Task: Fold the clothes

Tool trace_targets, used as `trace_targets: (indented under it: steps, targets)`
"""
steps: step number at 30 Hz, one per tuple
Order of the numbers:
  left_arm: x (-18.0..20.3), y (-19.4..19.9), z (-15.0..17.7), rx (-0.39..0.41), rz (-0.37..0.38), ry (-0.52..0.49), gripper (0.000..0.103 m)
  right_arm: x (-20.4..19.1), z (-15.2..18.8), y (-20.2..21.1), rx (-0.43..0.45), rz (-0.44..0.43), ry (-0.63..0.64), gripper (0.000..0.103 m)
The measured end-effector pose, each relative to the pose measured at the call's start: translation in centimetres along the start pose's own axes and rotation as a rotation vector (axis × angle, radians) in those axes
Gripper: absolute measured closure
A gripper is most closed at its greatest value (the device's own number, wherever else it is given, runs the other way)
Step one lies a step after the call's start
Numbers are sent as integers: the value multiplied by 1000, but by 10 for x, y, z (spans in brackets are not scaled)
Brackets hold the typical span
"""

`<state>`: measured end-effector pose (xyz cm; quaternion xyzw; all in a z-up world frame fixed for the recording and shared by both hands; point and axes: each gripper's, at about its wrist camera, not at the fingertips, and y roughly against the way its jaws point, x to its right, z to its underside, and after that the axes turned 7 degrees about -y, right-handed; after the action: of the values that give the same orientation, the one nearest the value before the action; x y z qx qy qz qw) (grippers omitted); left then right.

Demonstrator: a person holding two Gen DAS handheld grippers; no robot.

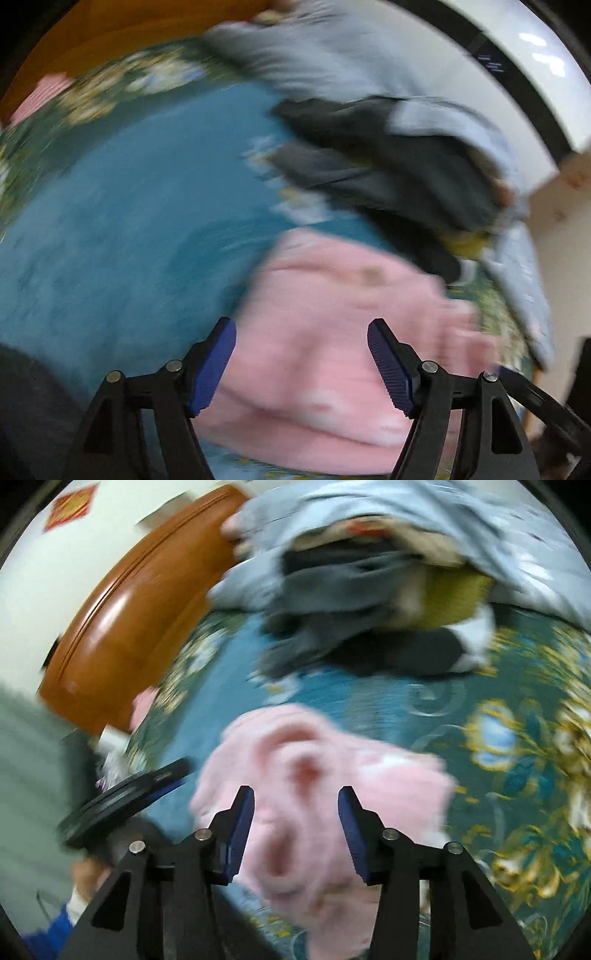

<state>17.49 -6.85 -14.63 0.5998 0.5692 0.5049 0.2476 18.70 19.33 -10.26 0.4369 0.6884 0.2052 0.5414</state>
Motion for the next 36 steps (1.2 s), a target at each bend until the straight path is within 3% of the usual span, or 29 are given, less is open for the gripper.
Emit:
trace_targets:
  steps: [3,8,10,11,12,13,18,21,27,36]
  targets:
    - [-15,-17,2,-77,28,95,26,-15,1,-22,-44,65,67,55]
    - [-19,-26,3,-104,45,127,26,-38,2,-59,-116,172,175,55]
    - [-23,-28,4,-101,61,148,26,-35,0,-56,-115,175,166,56]
    - [-25,-27,4,-92,73,160,26,-34,0,-51,-108,167,156,63]
    - [-29,-24,4,-73,99,176,26,-32,0,-46,-102,159,145,89]
    - [-33,-21,4,-53,124,191,26,-30,0,-41,-95,151,134,90]
    - [-40,-4,4,54,217,211,26,-22,0,-16,-61,111,81,91]
    - [-32,-14,4,1,209,178,26,-16,0,-1,-41,87,49,90]
    - [-10,-53,9,-235,115,90,26,-13,4,18,-22,72,39,90]
    - [2,-31,1,-168,145,67,26,-18,14,31,-21,92,101,80]
